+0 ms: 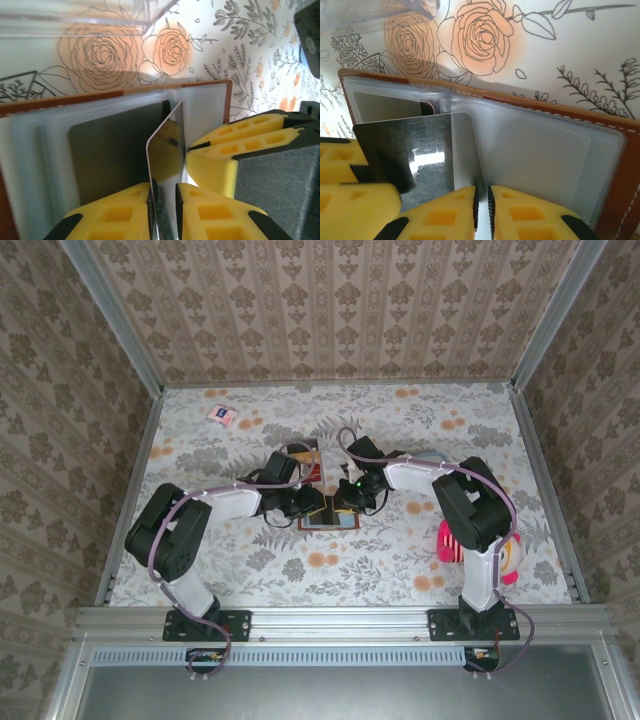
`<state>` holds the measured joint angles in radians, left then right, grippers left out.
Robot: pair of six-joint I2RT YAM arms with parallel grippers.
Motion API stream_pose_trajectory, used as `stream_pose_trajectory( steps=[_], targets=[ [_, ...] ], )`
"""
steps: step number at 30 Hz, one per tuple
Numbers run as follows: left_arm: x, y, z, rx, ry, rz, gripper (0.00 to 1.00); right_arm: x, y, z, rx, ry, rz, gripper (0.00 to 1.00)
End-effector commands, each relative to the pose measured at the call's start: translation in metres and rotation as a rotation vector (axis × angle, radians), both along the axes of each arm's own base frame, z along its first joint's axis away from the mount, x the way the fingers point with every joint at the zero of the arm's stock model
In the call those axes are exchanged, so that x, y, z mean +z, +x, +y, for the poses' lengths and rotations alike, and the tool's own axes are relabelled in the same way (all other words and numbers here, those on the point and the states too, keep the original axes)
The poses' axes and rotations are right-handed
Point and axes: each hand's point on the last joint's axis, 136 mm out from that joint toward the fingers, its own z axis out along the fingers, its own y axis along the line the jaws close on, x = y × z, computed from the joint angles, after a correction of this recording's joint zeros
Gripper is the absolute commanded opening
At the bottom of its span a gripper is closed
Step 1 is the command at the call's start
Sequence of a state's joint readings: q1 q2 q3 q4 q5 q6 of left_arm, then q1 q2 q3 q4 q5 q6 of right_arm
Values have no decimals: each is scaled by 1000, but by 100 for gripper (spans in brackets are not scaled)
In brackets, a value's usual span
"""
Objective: Take the credit cards out of the card holder
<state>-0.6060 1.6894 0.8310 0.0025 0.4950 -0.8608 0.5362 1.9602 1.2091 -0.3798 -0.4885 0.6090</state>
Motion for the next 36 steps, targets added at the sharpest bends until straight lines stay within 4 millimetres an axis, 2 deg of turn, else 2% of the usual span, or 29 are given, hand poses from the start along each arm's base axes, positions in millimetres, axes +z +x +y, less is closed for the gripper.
stream_pose_trajectory(
  steps=[1, 3, 7, 10, 12, 17, 21, 27, 32, 36],
  targets=[
    [3, 0, -5, -13, -48, 1, 21, -4, 0, 6, -5, 18, 25, 18],
    [3, 0, -5, -17, -48, -1, 21, -4, 0, 5, -5, 16, 25, 18],
    [1, 0, -1, -19, -24, 1, 11, -3, 0, 2, -9, 1, 17, 19],
    [2, -2, 5, -23, 2, -1, 5, 6, 4, 0, -15, 3, -11, 20],
    [6, -6, 9, -41, 22, -10, 4, 22, 9, 3, -12, 48, -54, 22],
    [19, -16, 33, -77, 142, -51, 2, 69, 24, 6, -25, 179, -173, 28],
    [38, -17, 48, -120, 219, -126, 0, 106, 30, 3, -18, 253, -290, 39],
    [72, -8, 71, -166, 348, -233, 0, 143, 36, -10, -22, 223, -420, 57],
    [91, -4, 86, -221, 456, -282, 0, 149, 36, -26, -27, 167, -460, 72],
    [118, 10, 94, -280, 533, -384, 0, 156, 43, -41, -37, 137, -507, 82]
  ],
)
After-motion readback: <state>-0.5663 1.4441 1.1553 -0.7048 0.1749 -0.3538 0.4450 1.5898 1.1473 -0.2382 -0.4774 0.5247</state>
